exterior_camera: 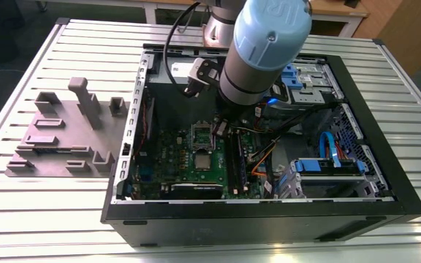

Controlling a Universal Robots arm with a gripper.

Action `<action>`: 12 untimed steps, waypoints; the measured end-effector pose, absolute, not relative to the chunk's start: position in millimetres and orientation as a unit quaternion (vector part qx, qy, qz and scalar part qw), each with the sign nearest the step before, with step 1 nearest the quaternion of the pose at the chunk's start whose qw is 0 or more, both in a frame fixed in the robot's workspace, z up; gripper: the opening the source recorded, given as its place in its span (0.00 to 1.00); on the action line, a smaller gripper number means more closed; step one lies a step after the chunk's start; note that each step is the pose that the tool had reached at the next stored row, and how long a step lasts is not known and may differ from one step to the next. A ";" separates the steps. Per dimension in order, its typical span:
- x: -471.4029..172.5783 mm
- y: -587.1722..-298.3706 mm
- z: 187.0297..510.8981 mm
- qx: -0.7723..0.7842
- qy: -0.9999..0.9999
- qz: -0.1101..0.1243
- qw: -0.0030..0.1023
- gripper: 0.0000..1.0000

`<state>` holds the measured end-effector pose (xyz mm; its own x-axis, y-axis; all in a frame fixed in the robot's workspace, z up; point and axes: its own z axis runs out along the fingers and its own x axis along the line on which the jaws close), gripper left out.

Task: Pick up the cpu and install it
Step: 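Close the cpu cover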

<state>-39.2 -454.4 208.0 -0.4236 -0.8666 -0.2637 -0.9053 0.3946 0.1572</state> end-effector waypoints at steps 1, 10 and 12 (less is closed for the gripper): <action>-39.2 -454.4 207.4 -0.532 0.832 0.140 0.070 0.10; -39.3 -454.4 201.4 -0.531 0.830 0.149 0.076 0.10; -39.4 -454.4 199.9 -0.531 0.830 0.150 0.076 0.10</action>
<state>-39.4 -454.4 199.9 -0.4234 -0.8597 -0.2857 -0.9054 0.3904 0.1671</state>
